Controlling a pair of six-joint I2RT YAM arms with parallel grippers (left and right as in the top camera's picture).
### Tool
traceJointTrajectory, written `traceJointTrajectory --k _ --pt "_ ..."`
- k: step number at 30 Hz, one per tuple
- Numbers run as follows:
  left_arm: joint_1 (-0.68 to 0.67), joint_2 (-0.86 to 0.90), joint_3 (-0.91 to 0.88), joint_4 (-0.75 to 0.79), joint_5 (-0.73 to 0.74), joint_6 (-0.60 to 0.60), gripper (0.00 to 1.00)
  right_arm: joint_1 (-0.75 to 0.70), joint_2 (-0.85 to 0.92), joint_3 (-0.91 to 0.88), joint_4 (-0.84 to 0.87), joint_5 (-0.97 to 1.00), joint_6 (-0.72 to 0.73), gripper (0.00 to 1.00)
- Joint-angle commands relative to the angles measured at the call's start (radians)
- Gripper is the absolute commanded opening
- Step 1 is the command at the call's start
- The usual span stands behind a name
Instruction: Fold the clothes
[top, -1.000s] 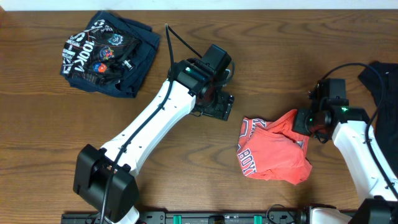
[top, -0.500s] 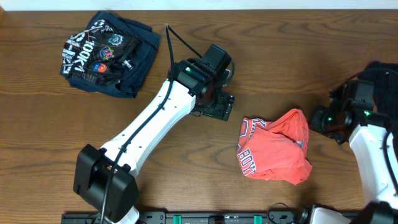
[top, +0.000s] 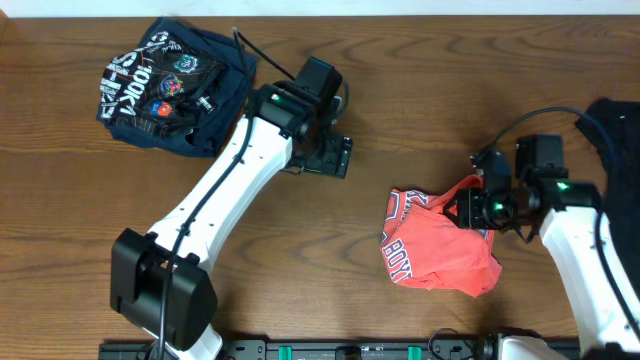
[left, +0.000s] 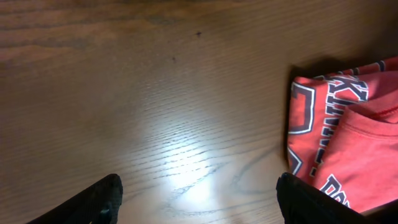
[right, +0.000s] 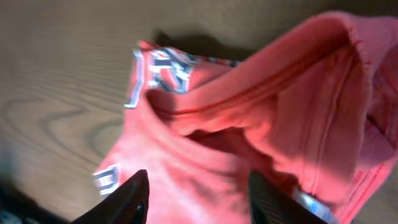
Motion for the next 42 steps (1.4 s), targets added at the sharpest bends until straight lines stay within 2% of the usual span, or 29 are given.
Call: traceJointTrajectory --k 1,3,7,9,15,22,26,32,33,35,37,38,40,42 --pt "0.002 0.008 -0.004 -0.01 -0.005 0.013 0.81 0.009 0.054 -0.02 0.011 0.035 0.011 0.49" --pt "0.002 0.008 -0.004 -0.013 -0.005 0.013 0.81 0.01 0.084 -0.021 0.0 0.019 0.011 0.44" --pt "0.002 0.008 -0.004 -0.014 -0.005 0.013 0.81 0.01 0.089 -0.02 -0.09 -0.006 0.01 0.13" --pt "0.002 0.008 -0.004 -0.013 -0.005 0.013 0.81 0.008 0.063 -0.018 -0.132 -0.006 0.012 0.01" --pt "0.002 0.008 -0.004 -0.005 -0.005 0.013 0.81 -0.049 -0.064 0.007 -0.187 0.099 0.145 0.01" --pt "0.002 0.008 -0.004 -0.005 -0.005 0.013 0.81 -0.166 -0.17 0.01 -0.289 0.439 0.461 0.01" --pt "0.002 0.008 -0.004 -0.005 -0.005 0.013 0.81 -0.176 -0.159 0.008 -0.286 0.463 0.505 0.01" --pt "0.002 0.008 -0.004 -0.006 -0.005 0.013 0.81 -0.176 -0.144 -0.004 -0.283 0.604 0.61 0.02" --pt "0.002 0.008 -0.004 -0.006 -0.005 0.013 0.81 -0.176 -0.144 -0.004 -0.276 0.609 0.61 0.08" --pt "0.002 0.008 -0.004 -0.006 -0.005 0.013 0.82 -0.177 -0.145 -0.004 -0.262 0.608 0.609 0.28" --pt "0.002 0.008 -0.004 -0.006 -0.005 0.013 0.82 -0.177 -0.146 0.0 -0.242 0.608 0.587 0.4" --pt "0.002 0.008 -0.004 -0.007 -0.005 0.013 0.82 -0.178 -0.147 0.006 -0.232 0.607 0.577 0.5" --pt "0.002 0.008 -0.004 -0.007 -0.005 0.013 0.82 -0.178 -0.151 0.022 -0.204 0.575 0.542 0.53" --pt "0.002 0.008 -0.004 -0.006 -0.005 0.013 0.82 -0.178 -0.16 0.04 -0.137 0.426 0.383 0.46"
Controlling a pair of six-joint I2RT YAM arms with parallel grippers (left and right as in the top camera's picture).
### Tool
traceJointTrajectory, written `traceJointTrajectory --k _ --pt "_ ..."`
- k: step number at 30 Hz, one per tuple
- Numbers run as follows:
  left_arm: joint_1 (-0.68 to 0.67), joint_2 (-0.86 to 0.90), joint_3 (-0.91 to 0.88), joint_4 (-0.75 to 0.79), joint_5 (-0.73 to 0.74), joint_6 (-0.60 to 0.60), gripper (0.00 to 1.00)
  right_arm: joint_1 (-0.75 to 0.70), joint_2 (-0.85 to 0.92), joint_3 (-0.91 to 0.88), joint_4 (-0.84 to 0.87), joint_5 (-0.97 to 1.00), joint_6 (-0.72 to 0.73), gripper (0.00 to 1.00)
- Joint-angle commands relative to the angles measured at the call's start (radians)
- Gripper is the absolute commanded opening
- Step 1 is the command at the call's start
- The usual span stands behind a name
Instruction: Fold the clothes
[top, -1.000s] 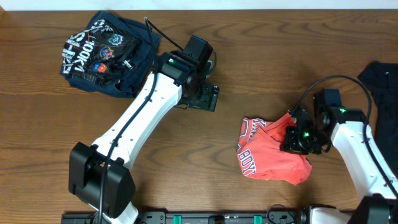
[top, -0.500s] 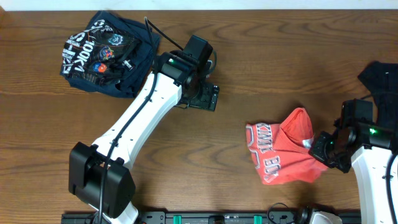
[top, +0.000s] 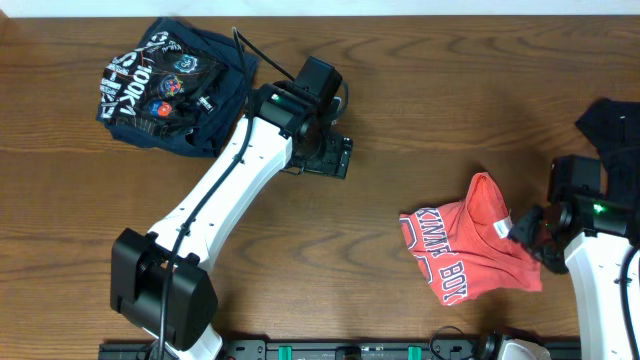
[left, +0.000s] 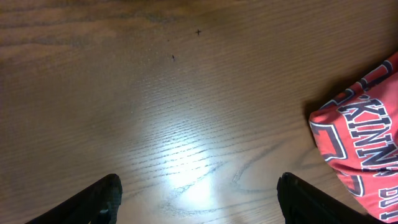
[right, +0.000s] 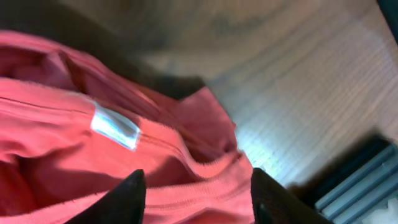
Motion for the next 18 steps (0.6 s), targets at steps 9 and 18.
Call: traceJointTrajectory --k 9,18 --pt "0.002 0.008 -0.004 0.006 -0.005 0.013 0.82 0.024 0.056 0.037 0.189 -0.5 -0.323 0.54" --pt "0.002 0.008 -0.004 0.005 -0.005 0.013 0.82 0.108 0.273 0.021 0.349 -0.517 -0.167 0.5"
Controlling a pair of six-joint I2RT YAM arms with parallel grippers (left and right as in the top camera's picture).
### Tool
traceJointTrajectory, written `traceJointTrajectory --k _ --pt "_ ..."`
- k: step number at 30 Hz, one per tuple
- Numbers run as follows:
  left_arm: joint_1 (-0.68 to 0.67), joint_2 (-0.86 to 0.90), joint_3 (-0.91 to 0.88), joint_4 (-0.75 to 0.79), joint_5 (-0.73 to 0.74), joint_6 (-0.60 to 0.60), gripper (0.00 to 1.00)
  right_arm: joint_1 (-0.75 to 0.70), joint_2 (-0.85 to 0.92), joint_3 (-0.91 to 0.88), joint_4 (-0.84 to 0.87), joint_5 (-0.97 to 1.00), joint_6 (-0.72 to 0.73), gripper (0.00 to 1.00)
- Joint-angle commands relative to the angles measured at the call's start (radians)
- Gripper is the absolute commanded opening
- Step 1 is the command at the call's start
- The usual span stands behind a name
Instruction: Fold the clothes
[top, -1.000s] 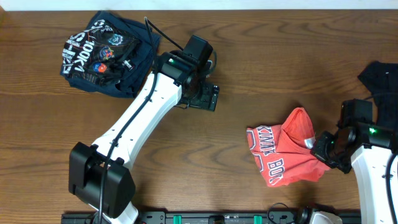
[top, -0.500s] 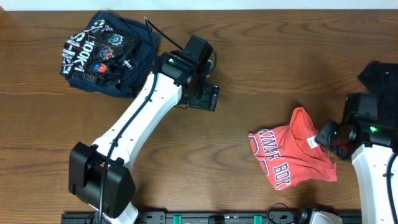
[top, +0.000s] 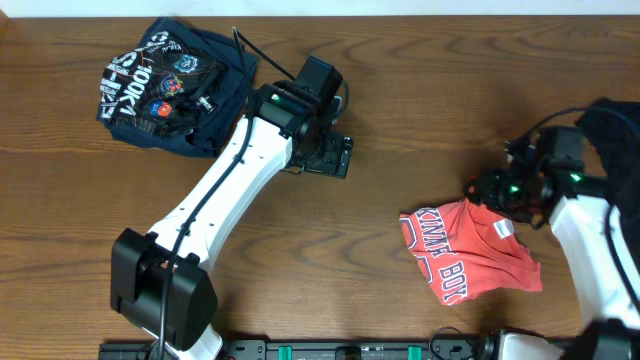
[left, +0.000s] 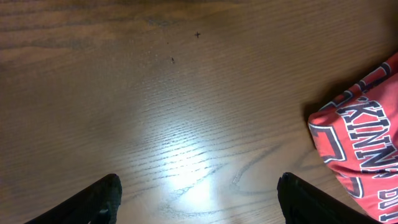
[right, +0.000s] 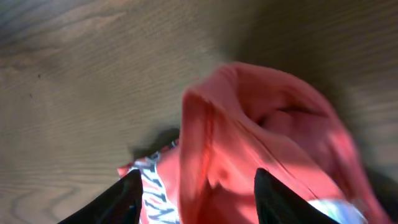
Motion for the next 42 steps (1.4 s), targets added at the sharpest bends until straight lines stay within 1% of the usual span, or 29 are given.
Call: traceJointTrajectory --k 1,3,5,7,10,12,16,18,19,21,22,23,25,27,29,31,33,34,35,38,40,42 --pt "0.002 0.008 -0.004 -0.003 -0.005 0.013 0.82 0.037 0.058 -0.008 0.046 -0.054 0.09 0.43" --pt "0.002 0.008 -0.004 -0.004 -0.005 0.013 0.82 0.051 0.087 -0.008 0.086 -0.077 0.123 0.33" --pt "0.002 0.008 -0.004 -0.007 -0.005 0.013 0.82 0.053 0.101 -0.008 0.118 -0.077 0.158 0.14" --pt "0.002 0.008 -0.004 -0.011 -0.005 0.013 0.82 0.048 0.101 -0.007 0.164 -0.092 0.177 0.01" --pt "0.002 0.008 -0.004 -0.014 -0.005 0.013 0.82 0.021 0.074 -0.006 0.233 -0.167 0.177 0.01" --pt "0.002 0.008 -0.004 -0.014 -0.005 0.013 0.82 -0.011 0.043 -0.003 0.238 -0.17 0.176 0.01" --pt "0.002 0.008 -0.004 -0.015 -0.005 0.013 0.82 -0.085 -0.041 -0.003 0.176 -0.09 0.169 0.01" --pt "0.0 0.008 -0.004 -0.023 0.024 0.013 0.82 -0.109 -0.079 -0.003 0.121 -0.089 0.129 0.01" --pt "-0.002 0.008 -0.004 -0.026 0.063 0.013 0.82 -0.114 -0.093 -0.003 0.087 -0.089 0.104 0.06" --pt "-0.01 0.008 -0.021 -0.013 0.171 0.013 0.82 -0.113 -0.113 -0.003 -0.01 -0.089 0.039 0.21" --pt "-0.018 0.008 -0.034 0.0 0.211 0.013 0.82 -0.111 -0.116 -0.004 -0.071 -0.089 0.009 0.23" --pt "-0.026 0.008 -0.051 0.016 0.237 0.013 0.82 -0.111 -0.115 -0.004 -0.12 -0.089 -0.011 0.24" --pt "-0.05 0.008 -0.098 0.064 0.283 0.007 0.82 -0.103 -0.109 -0.014 -0.203 -0.088 -0.055 0.15" --pt "-0.073 0.008 -0.151 0.13 0.394 -0.006 0.82 -0.099 -0.105 -0.024 -0.261 -0.04 -0.057 0.06" --pt "-0.1 0.008 -0.206 0.209 0.518 -0.006 0.82 -0.109 -0.105 -0.024 -0.278 0.076 0.015 0.01" --pt "-0.133 0.008 -0.261 0.281 0.597 -0.006 0.8 -0.136 -0.11 -0.024 -0.248 0.159 0.109 0.01" --pt "-0.172 0.009 -0.301 0.329 0.623 -0.006 0.69 -0.171 -0.11 -0.024 -0.177 0.119 0.116 0.01" --pt "-0.195 0.01 -0.317 0.358 0.624 -0.006 0.6 -0.184 -0.11 -0.024 -0.151 0.086 0.116 0.01" --pt "-0.217 0.01 -0.327 0.388 0.623 0.003 0.53 -0.196 -0.11 -0.024 -0.122 0.051 0.116 0.01" --pt "-0.29 0.01 -0.333 0.509 0.614 0.038 0.37 -0.214 -0.11 -0.024 -0.069 0.005 0.117 0.01" --pt "-0.344 0.01 -0.333 0.591 0.563 0.066 0.32 -0.216 -0.11 -0.024 -0.059 -0.01 0.117 0.01" --pt "-0.4 0.013 -0.333 0.638 0.459 0.098 0.31 -0.216 -0.11 -0.024 -0.061 -0.023 0.116 0.01"
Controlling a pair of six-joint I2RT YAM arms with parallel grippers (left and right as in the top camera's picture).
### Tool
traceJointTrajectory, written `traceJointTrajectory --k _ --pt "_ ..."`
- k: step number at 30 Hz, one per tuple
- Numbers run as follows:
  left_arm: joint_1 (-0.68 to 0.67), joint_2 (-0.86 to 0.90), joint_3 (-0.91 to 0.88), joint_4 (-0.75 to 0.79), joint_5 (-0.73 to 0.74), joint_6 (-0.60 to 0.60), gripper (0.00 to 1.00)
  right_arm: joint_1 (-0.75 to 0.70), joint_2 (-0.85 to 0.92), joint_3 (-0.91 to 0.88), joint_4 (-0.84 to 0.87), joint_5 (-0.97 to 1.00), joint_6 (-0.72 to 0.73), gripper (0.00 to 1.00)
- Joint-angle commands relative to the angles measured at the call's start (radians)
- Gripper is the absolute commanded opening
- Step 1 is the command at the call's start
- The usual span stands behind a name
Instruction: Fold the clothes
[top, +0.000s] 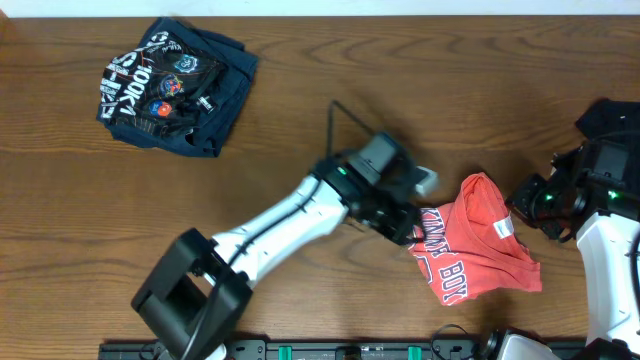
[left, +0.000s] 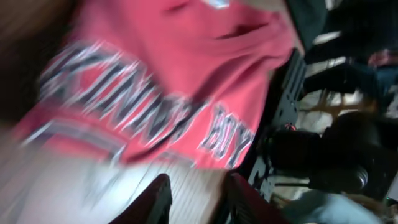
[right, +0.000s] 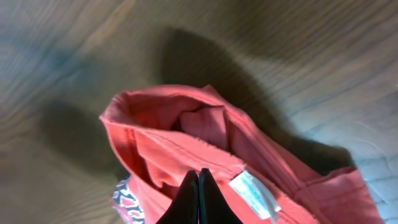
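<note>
The red shirt (top: 478, 250) with dark lettering lies crumpled at the right front of the table, also seen in the left wrist view (left: 180, 74) and the right wrist view (right: 186, 143). My left gripper (top: 408, 228) is at its left edge, open, with wood between the fingers (left: 198, 190); that view is blurred. My right gripper (top: 528, 200) hovers at the shirt's right side, shut, its tips together over the collar by the white label (right: 199, 180). No cloth shows between them.
A folded navy printed shirt (top: 170, 85) lies at the far left. A dark garment (top: 612, 120) sits at the right edge behind the right arm. The table's front edge (top: 400, 340) runs just below the red shirt.
My left arm has moved from the upper middle of the table to the red shirt's left edge. My right gripper, open above the shirt's top then, is now shut by its collar.
First the red shirt was bunched up at my right gripper, right of centre. Then it lay further right with its lettering showing. My right gripper stood open above its top, and is now shut. My left arm stayed near the navy shirt until now.
</note>
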Motion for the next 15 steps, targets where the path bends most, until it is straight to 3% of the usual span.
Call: traceJointTrajectory --k 1,7,15 --pt "-0.084 0.011 0.004 0.042 -0.129 0.093 0.31 -0.007 -0.003 -0.002 -0.005 -0.044 0.016 0.01" --pt "-0.184 0.09 0.004 0.11 -0.33 0.226 0.22 -0.007 -0.005 -0.002 -0.014 -0.044 0.017 0.01" --pt "-0.176 0.256 0.005 0.23 -0.36 0.225 0.21 -0.007 -0.01 -0.002 -0.013 -0.067 0.017 0.01"
